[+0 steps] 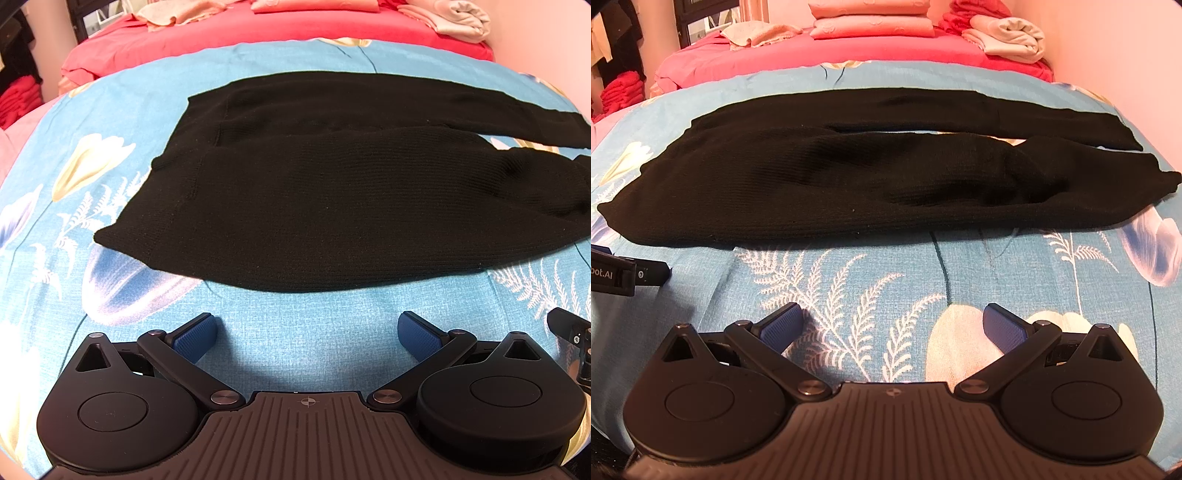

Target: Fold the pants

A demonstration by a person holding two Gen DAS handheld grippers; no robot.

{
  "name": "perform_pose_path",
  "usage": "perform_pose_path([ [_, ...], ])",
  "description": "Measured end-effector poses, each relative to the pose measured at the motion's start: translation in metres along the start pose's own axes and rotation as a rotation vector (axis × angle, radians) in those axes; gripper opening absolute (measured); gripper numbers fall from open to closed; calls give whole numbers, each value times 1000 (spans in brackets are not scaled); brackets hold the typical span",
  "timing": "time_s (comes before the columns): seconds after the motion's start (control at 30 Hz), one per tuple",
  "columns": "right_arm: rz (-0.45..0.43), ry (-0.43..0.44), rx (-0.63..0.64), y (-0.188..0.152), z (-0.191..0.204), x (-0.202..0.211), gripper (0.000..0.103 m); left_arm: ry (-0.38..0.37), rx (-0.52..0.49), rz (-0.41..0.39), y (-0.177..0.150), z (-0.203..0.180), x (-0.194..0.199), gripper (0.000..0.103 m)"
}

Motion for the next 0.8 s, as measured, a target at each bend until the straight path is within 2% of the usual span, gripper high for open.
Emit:
perform_pose_path([
  [0.3,-128,9,35,-15,0,8,103,-8,-18,-17,-2,0,3,103],
  [0.5,-145,54,40,-15,-14,17,103,-70,-78,26,-3,-1,22,103],
  [0.6,-195,11,-28,-9,-58,29,103,-122,-74,-45,7,1,45,103],
  [0.67,-217,-100,-138,-3,-106,35,103,-139,-54,-117,22,4,51,103],
  [0.73,-251,-175,-271,1,-162,36,103,-130,-10,-179,41,10,45,103],
  [0.8,-242,-235,-412,0,-216,24,103,-92,43,-214,58,18,28,103],
])
Point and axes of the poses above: each gripper's, at about its wrist camera, not at the fingertips, and x roughly against the way its jaws point, z to its left, y to its top, the point moved 6 cm from there along -x, roughly the way its jaws point, and after that the axes turned 13 degrees about x, right-handed, at the moved point
